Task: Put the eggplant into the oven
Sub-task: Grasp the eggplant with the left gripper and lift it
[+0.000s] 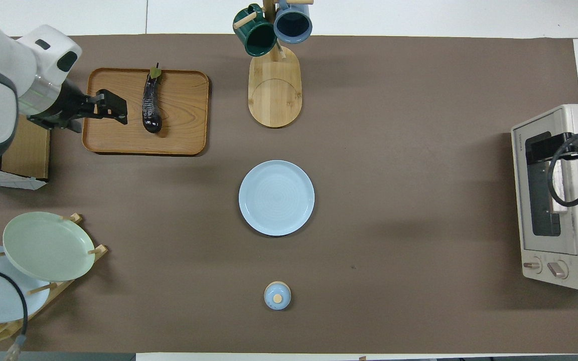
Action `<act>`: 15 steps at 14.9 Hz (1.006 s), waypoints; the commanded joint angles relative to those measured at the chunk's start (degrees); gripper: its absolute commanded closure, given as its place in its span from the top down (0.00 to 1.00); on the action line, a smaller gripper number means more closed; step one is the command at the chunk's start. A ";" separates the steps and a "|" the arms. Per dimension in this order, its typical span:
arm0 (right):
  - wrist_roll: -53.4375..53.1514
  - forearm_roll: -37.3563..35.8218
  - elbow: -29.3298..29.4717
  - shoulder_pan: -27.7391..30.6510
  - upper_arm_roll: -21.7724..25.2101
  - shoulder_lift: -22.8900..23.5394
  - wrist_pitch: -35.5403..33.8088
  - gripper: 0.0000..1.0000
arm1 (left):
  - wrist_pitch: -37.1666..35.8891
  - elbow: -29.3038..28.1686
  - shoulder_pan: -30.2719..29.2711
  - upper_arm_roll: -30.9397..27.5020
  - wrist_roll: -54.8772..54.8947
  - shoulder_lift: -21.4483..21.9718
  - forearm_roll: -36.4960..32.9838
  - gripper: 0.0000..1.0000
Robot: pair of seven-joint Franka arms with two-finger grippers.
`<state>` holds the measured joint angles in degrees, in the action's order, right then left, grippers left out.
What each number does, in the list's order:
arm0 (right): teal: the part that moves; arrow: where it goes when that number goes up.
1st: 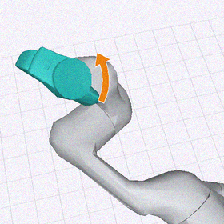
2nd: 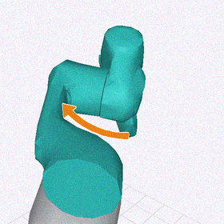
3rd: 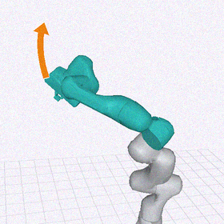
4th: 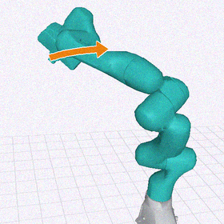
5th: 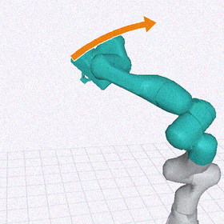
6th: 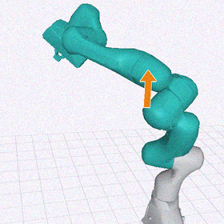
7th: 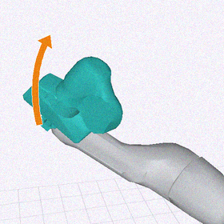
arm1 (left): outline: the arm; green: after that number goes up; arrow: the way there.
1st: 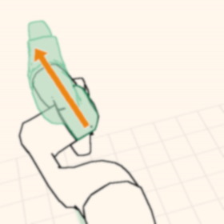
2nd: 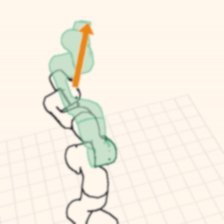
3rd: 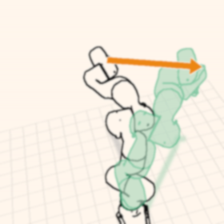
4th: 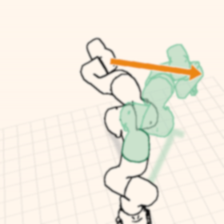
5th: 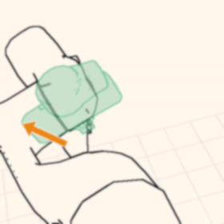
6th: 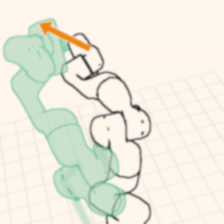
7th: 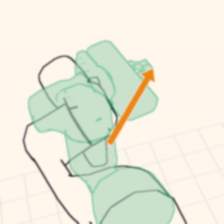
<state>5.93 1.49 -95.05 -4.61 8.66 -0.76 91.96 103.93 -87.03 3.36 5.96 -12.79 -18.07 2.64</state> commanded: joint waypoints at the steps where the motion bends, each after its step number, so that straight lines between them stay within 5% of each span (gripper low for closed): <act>1: 2.94 0.80 -5.23 1.61 0.13 -2.58 3.31 0.50 | 3.46 4.77 -0.38 0.28 2.85 -7.48 0.18 1.00; 2: 3.12 0.71 -5.59 1.71 0.22 -2.58 5.14 0.15 | 5.39 5.46 -0.29 0.28 2.94 -9.50 0.18 1.00; 3: 3.65 0.62 -6.55 1.88 0.22 -2.67 6.73 0.00 | 7.06 6.51 -0.20 0.45 2.94 -12.40 0.09 1.00; 7: 3.65 -1.56 -12.08 1.79 0.30 -4.25 9.54 0.00 | 12.06 7.32 -0.03 0.63 5.67 -17.34 -2.11 1.00; 10: -0.90 -10.61 -14.28 2.75 0.39 -3.73 12.79 0.00 | 17.26 4.95 0.06 0.63 5.67 -17.35 -2.02 1.00; 15: -1.09 -10.98 -18.86 4.61 0.48 -3.55 18.43 0.00 | 22.18 -1.54 0.94 0.54 5.76 -16.30 -2.64 1.00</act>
<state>5.82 -8.29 -111.34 -0.15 9.25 -2.90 108.12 122.28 -84.19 3.61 6.66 -7.44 -35.64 1.18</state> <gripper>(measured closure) 0.991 0.000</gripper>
